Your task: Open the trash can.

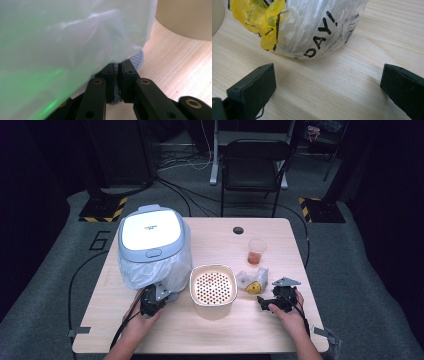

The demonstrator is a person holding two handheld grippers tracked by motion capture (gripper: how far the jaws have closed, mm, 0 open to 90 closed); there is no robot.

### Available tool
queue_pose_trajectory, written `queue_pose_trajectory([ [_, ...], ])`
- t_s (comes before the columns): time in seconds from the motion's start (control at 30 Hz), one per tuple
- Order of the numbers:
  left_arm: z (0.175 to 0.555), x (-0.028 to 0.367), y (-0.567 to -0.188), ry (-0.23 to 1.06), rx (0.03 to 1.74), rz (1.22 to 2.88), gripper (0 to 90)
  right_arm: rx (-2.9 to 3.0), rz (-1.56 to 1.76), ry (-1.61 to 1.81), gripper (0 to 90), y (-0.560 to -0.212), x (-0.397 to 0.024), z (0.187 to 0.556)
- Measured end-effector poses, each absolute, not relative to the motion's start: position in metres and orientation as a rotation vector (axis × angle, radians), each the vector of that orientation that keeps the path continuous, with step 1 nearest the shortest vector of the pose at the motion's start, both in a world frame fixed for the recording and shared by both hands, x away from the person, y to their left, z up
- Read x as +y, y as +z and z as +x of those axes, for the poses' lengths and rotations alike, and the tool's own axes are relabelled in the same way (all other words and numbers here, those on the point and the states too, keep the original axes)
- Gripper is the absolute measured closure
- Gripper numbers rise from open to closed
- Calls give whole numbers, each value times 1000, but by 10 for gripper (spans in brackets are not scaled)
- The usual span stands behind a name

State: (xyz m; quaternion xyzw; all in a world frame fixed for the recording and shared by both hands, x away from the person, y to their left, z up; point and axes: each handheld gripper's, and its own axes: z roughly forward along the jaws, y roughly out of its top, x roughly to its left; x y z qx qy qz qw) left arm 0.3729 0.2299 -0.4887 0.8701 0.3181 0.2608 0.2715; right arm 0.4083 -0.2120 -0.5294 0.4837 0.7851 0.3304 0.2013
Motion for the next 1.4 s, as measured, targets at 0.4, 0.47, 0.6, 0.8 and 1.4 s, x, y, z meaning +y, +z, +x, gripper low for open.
queue_pose_trajectory([
  [0.4,375,228,-489,637,924,2335,900,2199,1337,926,0,-530,-212,408],
  [0.47,375,227,-489,651,915,2336,900,2200,1336,926,0,-530,-212,408],
  [0.6,376,223,-489,675,942,2345,836,2200,1337,926,0,-530,-212,408],
  [0.8,378,224,-488,642,995,2333,844,2200,1336,926,0,-530,-212,408],
  [1.4,378,223,-493,631,1009,2305,900,2212,1328,927,0,-529,-211,407],
])
